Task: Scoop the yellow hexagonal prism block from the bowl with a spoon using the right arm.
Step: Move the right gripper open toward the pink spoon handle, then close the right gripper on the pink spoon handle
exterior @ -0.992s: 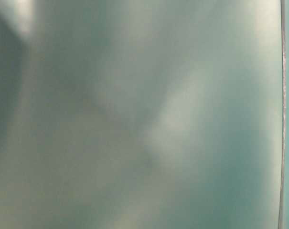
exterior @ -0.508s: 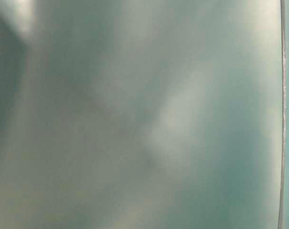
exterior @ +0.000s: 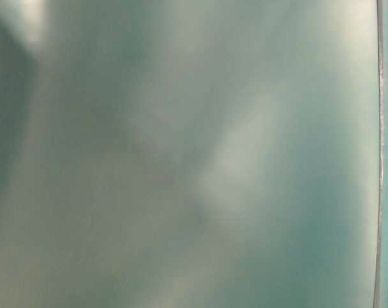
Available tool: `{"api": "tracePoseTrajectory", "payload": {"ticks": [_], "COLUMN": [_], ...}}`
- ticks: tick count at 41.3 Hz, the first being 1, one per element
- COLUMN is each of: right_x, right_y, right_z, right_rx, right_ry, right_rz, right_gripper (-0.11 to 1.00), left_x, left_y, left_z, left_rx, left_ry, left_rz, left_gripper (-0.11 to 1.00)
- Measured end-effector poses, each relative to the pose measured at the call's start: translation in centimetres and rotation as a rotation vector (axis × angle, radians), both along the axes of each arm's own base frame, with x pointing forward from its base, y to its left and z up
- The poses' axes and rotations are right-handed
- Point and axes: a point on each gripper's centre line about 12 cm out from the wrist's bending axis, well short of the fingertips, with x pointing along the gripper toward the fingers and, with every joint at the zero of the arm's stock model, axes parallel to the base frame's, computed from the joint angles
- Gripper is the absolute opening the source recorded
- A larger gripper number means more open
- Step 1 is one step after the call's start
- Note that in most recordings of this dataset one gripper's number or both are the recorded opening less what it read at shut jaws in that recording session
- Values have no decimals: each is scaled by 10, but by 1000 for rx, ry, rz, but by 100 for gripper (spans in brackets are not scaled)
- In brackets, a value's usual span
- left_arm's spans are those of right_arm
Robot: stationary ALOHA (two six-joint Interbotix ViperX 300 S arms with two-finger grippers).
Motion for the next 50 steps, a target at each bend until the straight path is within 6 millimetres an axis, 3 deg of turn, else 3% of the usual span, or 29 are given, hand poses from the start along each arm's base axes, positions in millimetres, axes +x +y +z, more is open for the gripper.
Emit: {"api": "tracePoseTrajectory", "payload": {"ticks": [14, 22, 50], "right_x": [-5, -5, -7], "right_y": [29, 42, 44], "right_z": [-36, -46, -66], "right_rx": [18, 10, 104], "right_ry": [89, 134, 214], "right_rz": [84, 129, 15], "right_gripper": [48, 48, 48], "left_x": [0, 0, 0], "left_y": [0, 0, 0], "left_z": [-2, -2, -6], "left_rx": [0, 0, 0], "left_ry": [17, 20, 51], "left_rz": [2, 2, 2], "left_gripper": [0, 0, 0]}}
